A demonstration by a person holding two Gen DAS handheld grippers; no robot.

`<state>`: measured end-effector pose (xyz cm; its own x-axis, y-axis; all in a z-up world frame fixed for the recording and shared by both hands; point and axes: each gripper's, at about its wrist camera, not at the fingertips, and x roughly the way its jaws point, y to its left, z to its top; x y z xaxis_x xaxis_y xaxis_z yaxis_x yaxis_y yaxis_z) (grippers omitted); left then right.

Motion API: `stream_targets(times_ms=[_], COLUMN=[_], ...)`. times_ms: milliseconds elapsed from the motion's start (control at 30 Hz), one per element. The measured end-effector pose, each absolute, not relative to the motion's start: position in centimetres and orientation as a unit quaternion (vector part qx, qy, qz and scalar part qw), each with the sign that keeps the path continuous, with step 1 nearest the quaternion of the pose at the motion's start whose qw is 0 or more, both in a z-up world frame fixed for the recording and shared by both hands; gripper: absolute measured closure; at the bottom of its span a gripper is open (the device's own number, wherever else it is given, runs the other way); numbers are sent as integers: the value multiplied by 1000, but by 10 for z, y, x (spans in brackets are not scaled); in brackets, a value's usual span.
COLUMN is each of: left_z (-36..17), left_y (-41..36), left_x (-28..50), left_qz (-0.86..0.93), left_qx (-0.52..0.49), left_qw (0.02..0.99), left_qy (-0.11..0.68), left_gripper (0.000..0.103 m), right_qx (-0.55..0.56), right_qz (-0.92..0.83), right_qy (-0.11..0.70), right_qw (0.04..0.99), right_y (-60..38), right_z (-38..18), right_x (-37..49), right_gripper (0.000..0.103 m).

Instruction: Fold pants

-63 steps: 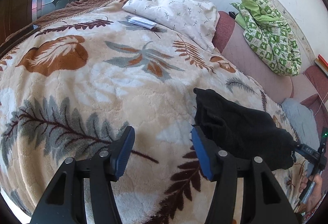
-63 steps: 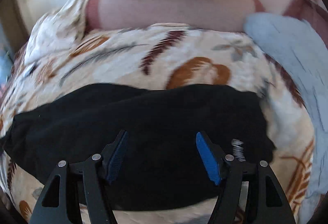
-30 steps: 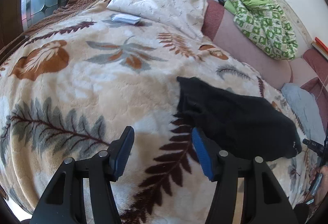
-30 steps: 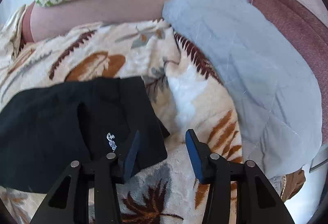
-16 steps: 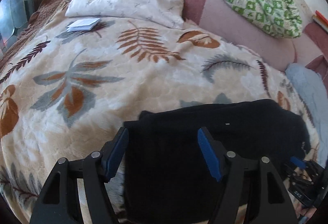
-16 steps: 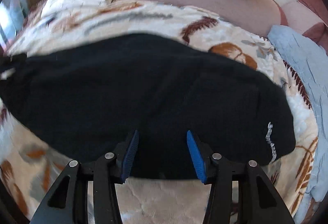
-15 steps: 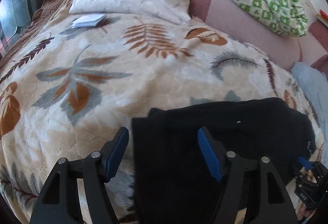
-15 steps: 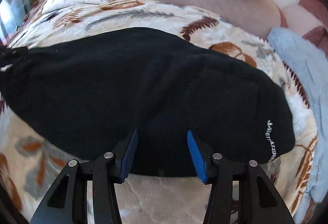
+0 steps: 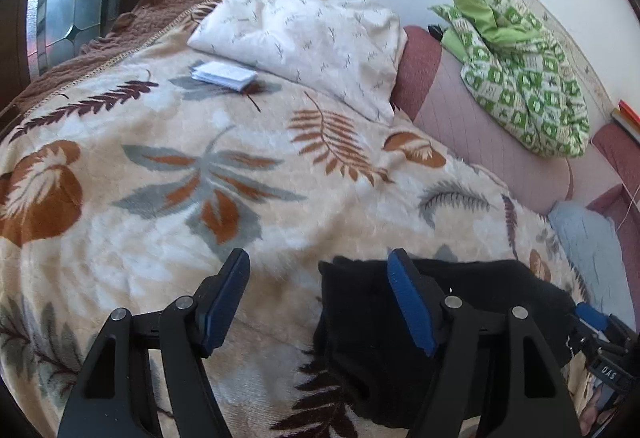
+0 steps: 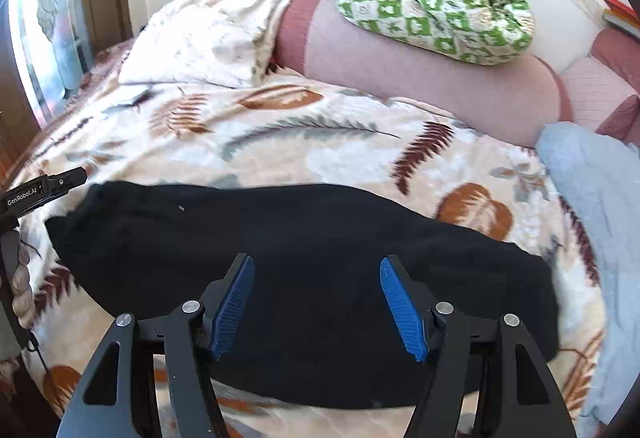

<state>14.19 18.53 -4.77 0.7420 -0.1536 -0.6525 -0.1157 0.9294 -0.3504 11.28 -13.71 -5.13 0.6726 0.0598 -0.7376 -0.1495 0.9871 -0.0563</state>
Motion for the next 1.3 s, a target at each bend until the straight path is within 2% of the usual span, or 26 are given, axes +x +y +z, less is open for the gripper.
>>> stream_targets(times_ms=[267, 567, 1067, 1300], left_z=[-44, -61, -62, -61], left_y=[205, 202, 197, 197], left_x=[147, 160, 160, 162], left_qz=[30, 52, 55, 51], left_qx=[-198, -178, -161, -149], left_qw=[916, 915, 914, 912], left_qy=[348, 360, 368, 378], left_gripper=[32, 32, 32, 32], right_qx=[-44, 93, 75, -62], right_qz=[89, 69, 147, 209], right_qy=[382, 369, 387, 414], right_qw=[919, 922, 907, 884], right_y=[-124, -194, -149, -48], right_z=[-66, -93, -94, -99], right_x=[141, 154, 164, 199], right_gripper=[32, 31, 31, 31])
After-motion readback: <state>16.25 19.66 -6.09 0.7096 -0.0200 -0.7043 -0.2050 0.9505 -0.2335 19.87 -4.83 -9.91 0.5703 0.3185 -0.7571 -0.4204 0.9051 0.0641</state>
